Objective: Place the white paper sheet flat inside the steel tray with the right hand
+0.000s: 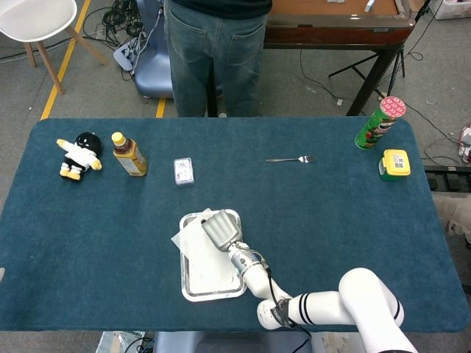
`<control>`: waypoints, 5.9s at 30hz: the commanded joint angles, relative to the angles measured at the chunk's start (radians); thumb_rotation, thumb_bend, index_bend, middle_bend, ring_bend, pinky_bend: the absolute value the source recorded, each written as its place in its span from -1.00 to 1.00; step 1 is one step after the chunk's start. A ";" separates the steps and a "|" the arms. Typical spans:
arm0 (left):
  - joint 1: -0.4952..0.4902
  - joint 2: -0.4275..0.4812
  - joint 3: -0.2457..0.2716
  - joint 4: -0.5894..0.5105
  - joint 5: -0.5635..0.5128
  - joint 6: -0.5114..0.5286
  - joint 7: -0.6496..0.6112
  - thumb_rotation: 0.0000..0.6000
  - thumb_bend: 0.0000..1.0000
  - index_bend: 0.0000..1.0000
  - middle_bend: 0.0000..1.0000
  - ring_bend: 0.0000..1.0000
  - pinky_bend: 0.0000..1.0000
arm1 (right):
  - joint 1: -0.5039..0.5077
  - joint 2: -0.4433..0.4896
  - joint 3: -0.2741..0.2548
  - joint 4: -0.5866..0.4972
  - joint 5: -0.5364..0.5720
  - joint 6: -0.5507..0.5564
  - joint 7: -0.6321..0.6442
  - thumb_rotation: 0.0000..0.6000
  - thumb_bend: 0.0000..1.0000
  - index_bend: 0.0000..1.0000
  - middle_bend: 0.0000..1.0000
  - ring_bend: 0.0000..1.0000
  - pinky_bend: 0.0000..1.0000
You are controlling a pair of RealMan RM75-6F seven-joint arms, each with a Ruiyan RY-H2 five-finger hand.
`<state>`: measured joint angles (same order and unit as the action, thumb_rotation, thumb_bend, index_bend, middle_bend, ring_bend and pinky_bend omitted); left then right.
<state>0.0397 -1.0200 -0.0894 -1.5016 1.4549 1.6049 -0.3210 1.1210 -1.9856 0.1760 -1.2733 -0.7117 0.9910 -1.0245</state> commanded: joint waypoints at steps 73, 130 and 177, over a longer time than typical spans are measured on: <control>-0.005 -0.002 0.005 -0.008 0.011 -0.004 0.021 1.00 -0.44 0.13 -0.10 -0.23 0.09 | -0.051 0.042 0.104 -0.262 0.252 0.262 -0.125 1.00 1.00 -0.28 1.00 1.00 1.00; 0.000 -0.012 0.008 0.000 -0.008 -0.015 0.047 1.00 -0.44 0.15 -0.10 -0.23 0.09 | -0.129 0.386 -0.229 -0.275 -0.814 -0.189 0.574 1.00 1.00 -0.28 1.00 1.00 1.00; 0.002 -0.006 0.005 0.005 -0.015 -0.019 0.035 1.00 -0.44 0.16 -0.09 -0.23 0.09 | -0.152 0.315 -0.220 -0.220 -0.801 -0.286 0.532 1.00 1.00 -0.28 1.00 1.00 1.00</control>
<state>0.0420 -1.0265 -0.0840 -1.4970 1.4399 1.5858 -0.2859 0.9688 -1.6713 -0.0440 -1.4938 -1.5128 0.7047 -0.4926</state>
